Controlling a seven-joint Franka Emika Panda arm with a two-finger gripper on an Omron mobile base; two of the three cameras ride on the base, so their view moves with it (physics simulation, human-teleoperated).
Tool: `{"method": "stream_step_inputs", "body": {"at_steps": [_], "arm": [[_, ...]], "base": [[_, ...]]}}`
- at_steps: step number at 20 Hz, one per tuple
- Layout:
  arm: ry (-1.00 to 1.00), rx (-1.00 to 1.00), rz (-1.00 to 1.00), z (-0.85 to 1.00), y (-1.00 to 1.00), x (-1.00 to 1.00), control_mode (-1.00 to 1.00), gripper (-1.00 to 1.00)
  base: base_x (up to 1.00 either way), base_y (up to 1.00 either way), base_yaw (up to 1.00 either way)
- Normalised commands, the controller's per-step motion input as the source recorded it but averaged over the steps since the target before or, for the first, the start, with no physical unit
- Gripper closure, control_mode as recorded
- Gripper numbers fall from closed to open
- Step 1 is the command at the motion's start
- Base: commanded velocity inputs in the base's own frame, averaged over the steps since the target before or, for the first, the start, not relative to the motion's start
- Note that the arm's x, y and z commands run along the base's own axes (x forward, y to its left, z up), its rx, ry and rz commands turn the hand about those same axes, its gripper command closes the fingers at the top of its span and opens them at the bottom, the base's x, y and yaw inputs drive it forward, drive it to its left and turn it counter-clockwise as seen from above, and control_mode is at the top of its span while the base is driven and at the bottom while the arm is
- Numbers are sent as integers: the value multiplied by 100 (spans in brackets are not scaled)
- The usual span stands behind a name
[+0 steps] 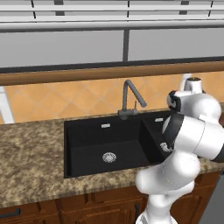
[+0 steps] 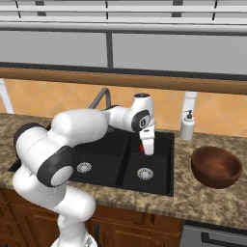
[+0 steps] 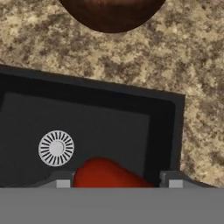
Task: Pick the bell pepper from the sink and place it in the bowl. Then pick the bowl and place it in the microwave. Then close the microwave door and press the start button.
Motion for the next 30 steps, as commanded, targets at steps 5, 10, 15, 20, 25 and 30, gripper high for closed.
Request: {"method": "stream_step_inputs", "body": {"at_steps": [5, 10, 15, 20, 25, 30], "arm": [[2, 0, -4, 41, -78, -11, -100, 100], [0, 0, -3, 44, -65, -5, -100, 100], [1, 0, -1, 11, -61, 0, -100, 100], [0, 5, 0, 0, -71, 0, -100, 100], [0, 12, 0, 0, -52, 5, -100, 100], [-3, 1, 0, -7, -34, 8, -100, 100]], "base": [[0, 0, 0], [0, 0, 0], [0, 0, 0], [0, 0, 0], [0, 0, 0], [0, 0, 0]]}}
